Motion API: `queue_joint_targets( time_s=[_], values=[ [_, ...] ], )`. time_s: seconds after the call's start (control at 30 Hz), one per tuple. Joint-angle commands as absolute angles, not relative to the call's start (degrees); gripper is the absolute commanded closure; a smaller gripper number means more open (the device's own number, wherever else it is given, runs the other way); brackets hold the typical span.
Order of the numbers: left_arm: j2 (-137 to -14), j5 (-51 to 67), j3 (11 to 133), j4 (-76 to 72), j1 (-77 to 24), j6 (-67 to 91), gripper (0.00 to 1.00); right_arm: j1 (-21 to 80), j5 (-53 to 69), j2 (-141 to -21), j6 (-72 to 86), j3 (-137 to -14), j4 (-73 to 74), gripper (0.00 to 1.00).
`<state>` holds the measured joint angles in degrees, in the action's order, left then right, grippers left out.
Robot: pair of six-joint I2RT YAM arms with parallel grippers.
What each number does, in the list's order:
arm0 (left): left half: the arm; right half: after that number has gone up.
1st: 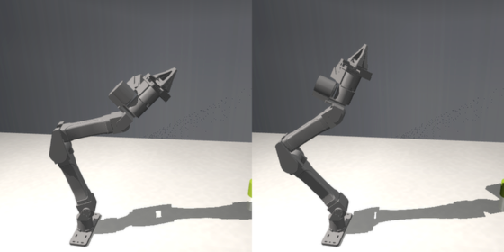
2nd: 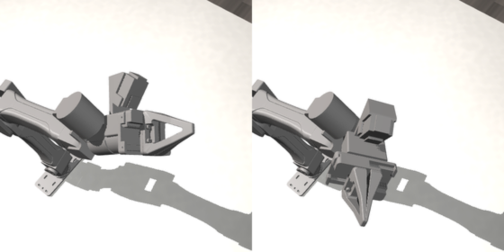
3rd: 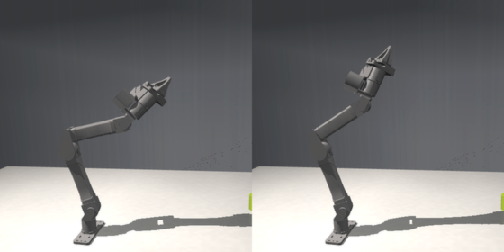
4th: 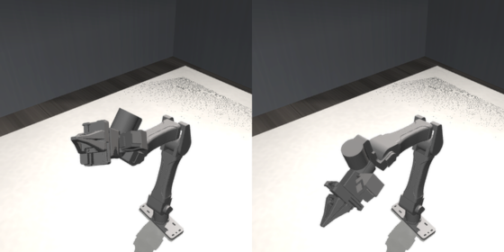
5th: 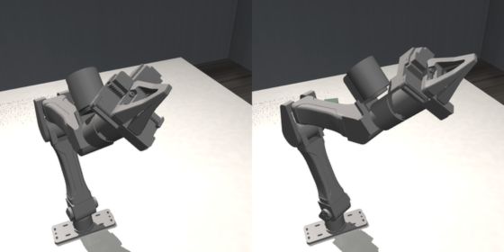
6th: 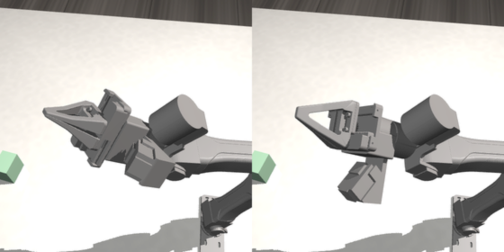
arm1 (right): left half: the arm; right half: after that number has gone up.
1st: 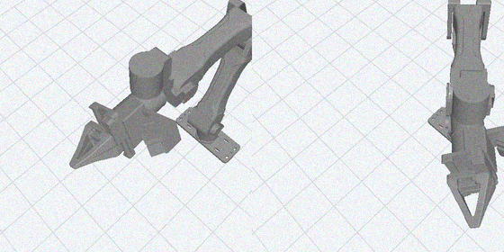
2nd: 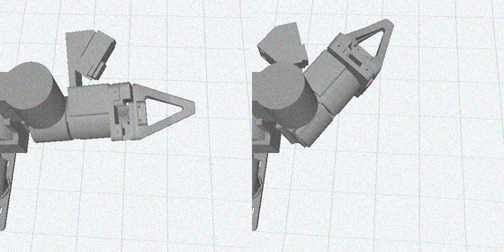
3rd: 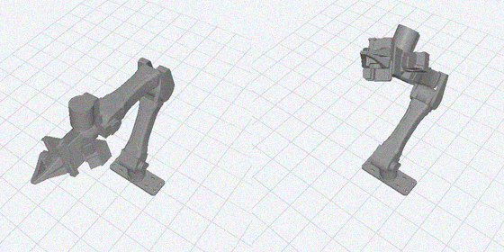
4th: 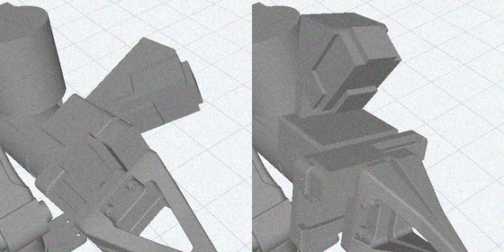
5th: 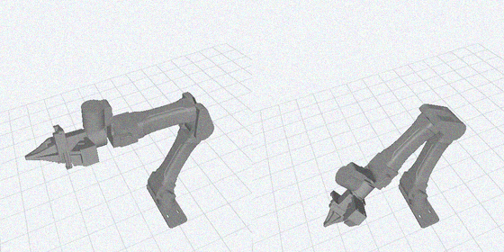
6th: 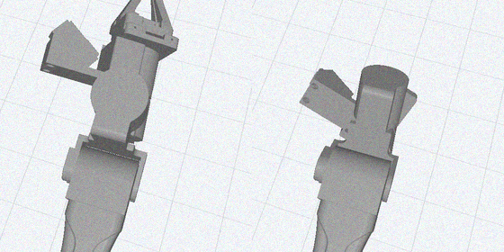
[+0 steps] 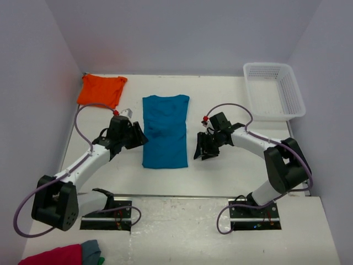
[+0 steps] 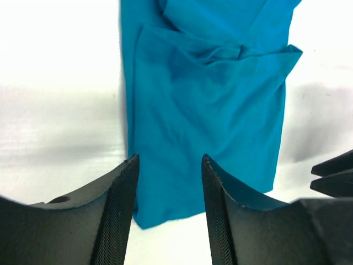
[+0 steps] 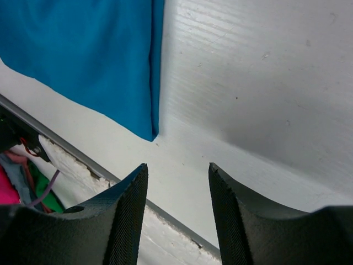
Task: Fold and stack the t-shirts
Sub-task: Grab one side of the 2/3 rectangular tshirt with both arms
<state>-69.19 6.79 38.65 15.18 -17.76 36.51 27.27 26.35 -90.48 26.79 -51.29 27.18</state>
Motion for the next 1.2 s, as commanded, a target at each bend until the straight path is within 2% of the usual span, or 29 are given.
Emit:
queue_joint_targets(
  time_s=[0.0, 0.2, 0.53, 0.87, 1.03, 1.17],
  values=[
    [-64.52, 3.50, 35.69, 17.93, -17.58, 37.97, 0.49, 28.39, 27.16, -87.18, 27.07, -50.71, 21.18, 0.50],
    [-65.31, 10.54, 32.97, 19.51, -17.58, 38.05, 0.48, 30.06, 26.81, -88.51, 27.59, -47.65, 18.56, 0.49],
    [-62.67, 11.78, 28.22, 18.90, -17.58, 38.94, 0.48, 34.36, 27.51, -95.27, 31.37, -44.38, 9.76, 0.49],
    [-61.26, 11.51, 27.77, 20.57, -17.58, 38.94, 0.47, 36.82, 27.77, -98.44, 33.31, -45.88, 7.48, 0.50],
    [-61.17, 11.95, 27.42, 20.83, -17.58, 38.85, 0.47, 37.44, 28.39, -100.89, 34.54, -44.74, 5.45, 0.55],
    [-60.47, 11.86, 26.89, 21.36, -17.58, 38.85, 0.47, 37.62, 27.60, -101.69, 35.59, -43.60, 3.78, 0.70]
  ],
)
